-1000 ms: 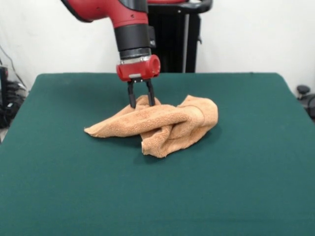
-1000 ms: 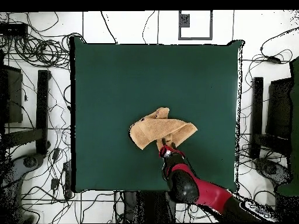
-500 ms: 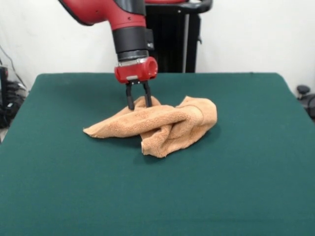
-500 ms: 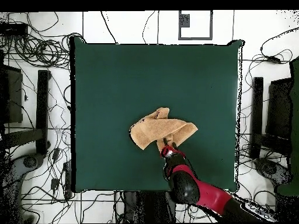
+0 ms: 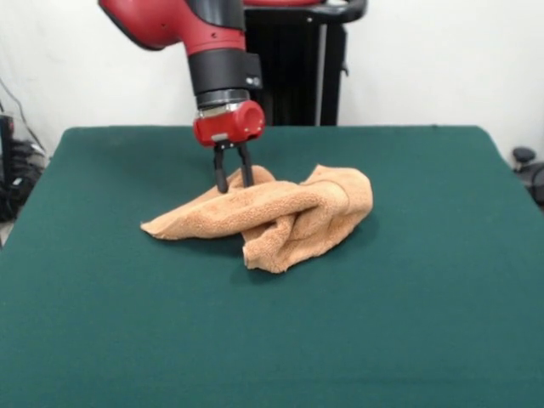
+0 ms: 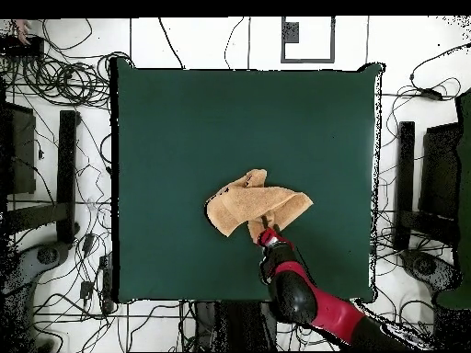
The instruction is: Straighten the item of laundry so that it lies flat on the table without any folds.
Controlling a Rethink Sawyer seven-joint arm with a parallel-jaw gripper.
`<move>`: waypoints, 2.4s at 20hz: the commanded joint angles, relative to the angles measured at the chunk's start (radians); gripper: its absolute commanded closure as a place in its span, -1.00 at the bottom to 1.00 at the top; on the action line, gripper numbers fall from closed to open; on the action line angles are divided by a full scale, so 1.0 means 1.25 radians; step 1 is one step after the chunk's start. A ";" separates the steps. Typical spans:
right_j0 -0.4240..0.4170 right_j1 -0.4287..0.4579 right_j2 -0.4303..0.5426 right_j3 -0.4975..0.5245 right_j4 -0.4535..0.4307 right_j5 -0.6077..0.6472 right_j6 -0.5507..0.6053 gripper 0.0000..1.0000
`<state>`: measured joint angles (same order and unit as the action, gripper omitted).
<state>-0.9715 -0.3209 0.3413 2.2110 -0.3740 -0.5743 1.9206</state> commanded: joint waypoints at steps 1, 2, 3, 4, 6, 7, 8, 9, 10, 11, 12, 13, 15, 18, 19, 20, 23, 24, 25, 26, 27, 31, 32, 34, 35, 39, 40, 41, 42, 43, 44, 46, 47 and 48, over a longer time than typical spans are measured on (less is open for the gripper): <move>0.015 0.030 0.092 -0.045 0.076 -0.079 0.256 -1.00; 0.018 0.032 0.089 -0.047 0.074 -0.084 0.255 -1.00; 0.022 0.036 0.085 -0.050 0.069 -0.085 0.251 -1.00; 0.030 0.036 0.078 -0.054 0.067 -0.083 0.246 -1.00; 0.048 0.036 0.065 -0.060 0.070 -0.077 0.239 -1.00; 0.057 0.035 0.058 -0.062 0.073 -0.074 0.235 -1.00; 0.068 0.030 0.052 -0.061 0.078 -0.075 0.231 -1.00; 0.076 0.032 0.048 -0.062 0.080 -0.077 0.228 -1.00; 0.085 0.036 0.043 -0.063 0.084 -0.084 0.227 -1.00; 0.095 0.041 0.036 -0.067 0.085 -0.094 0.224 -1.00; 0.105 0.042 0.030 -0.066 0.088 -0.102 0.222 -1.00; 0.112 0.043 0.028 -0.068 0.086 -0.100 0.218 -1.00; 0.132 0.044 0.021 -0.069 0.080 -0.095 0.209 1.00; 0.164 0.030 0.003 -0.073 0.088 -0.112 0.192 1.00; 0.175 0.028 -0.001 -0.075 0.094 -0.114 0.191 1.00; 0.176 0.018 -0.001 -0.077 0.098 -0.101 0.190 1.00; 0.181 0.012 0.001 -0.082 0.099 -0.093 0.195 1.00; 0.165 -0.003 0.007 -0.080 0.091 -0.077 0.195 1.00; 0.170 0.001 0.005 -0.083 0.093 -0.081 0.196 1.00; 0.155 -0.012 0.010 -0.085 0.086 -0.063 0.194 1.00; 0.148 -0.020 0.012 -0.084 0.083 -0.053 0.193 1.00; 0.129 -0.052 0.018 -0.080 0.076 -0.011 0.183 1.00; 0.125 -0.058 0.015 -0.078 0.075 -0.003 0.180 1.00; 0.127 -0.066 0.005 -0.077 0.083 0.007 0.175 1.00; 0.132 -0.069 -0.006 -0.077 0.087 0.007 0.170 1.00; 0.130 -0.096 -0.026 -0.052 0.081 0.030 0.161 1.00; 0.131 -0.100 -0.033 -0.045 0.080 0.031 0.160 1.00; 0.133 -0.105 -0.041 -0.039 0.078 0.040 0.155 1.00; 0.138 -0.109 -0.050 -0.041 0.075 0.066 0.140 1.00; 0.136 -0.117 -0.051 -0.046 0.067 0.101 0.121 1.00; 0.145 -0.122 -0.063 -0.051 0.069 0.119 0.110 1.00; 0.167 -0.127 -0.085 -0.059 0.073 0.139 0.094 1.00; 0.167 -0.131 -0.088 -0.058 0.069 0.143 0.096 1.00; 0.173 -0.134 -0.095 -0.059 0.070 0.149 0.097 1.00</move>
<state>-0.8181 -0.4674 0.2612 2.2126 -0.3299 -0.5352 1.9695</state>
